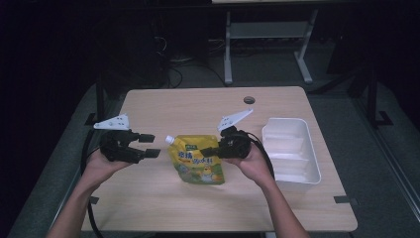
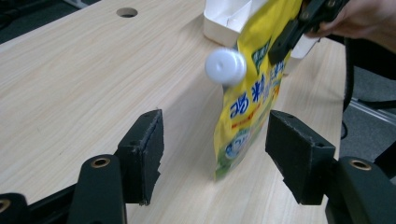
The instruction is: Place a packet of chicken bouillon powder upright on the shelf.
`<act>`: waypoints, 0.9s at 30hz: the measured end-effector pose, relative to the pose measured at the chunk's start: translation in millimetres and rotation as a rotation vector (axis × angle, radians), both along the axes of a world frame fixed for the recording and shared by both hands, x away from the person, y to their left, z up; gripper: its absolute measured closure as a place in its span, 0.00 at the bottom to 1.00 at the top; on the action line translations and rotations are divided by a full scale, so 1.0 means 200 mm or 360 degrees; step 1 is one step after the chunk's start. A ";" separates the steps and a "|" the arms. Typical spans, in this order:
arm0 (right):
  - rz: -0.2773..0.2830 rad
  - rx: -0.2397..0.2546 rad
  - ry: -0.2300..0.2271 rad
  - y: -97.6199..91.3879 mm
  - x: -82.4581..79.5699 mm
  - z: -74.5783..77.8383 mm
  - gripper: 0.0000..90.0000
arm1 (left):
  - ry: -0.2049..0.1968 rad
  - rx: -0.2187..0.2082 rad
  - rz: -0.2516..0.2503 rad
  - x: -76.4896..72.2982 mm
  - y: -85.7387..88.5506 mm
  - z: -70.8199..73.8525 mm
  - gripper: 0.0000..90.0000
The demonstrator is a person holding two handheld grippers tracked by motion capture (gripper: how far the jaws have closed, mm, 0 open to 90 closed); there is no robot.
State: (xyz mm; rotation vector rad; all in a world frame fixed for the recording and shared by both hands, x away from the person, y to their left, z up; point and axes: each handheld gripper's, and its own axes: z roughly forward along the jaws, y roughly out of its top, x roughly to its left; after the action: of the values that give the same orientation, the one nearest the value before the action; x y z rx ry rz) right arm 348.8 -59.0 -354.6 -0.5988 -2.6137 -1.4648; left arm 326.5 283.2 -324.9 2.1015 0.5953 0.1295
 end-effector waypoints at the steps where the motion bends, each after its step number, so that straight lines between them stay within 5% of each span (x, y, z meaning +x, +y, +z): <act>1: -0.0007 -0.0005 0.0001 -0.01 0.00 0.00 0.99 | 0.0000 0.0000 0.0000 0.00 0.00 0.00 0.40; 27: -0.0138 -0.0018 -0.0049 -0.16 0.03 0.14 0.99 | -0.0044 0.0022 0.0051 -0.09 0.01 -0.25 0.33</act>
State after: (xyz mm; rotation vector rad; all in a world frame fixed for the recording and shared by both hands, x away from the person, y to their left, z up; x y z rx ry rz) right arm 354.3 -91.3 -327.1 -0.7044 -2.6524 -1.4957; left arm 309.2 284.6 -375.6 2.1006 0.6133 0.1812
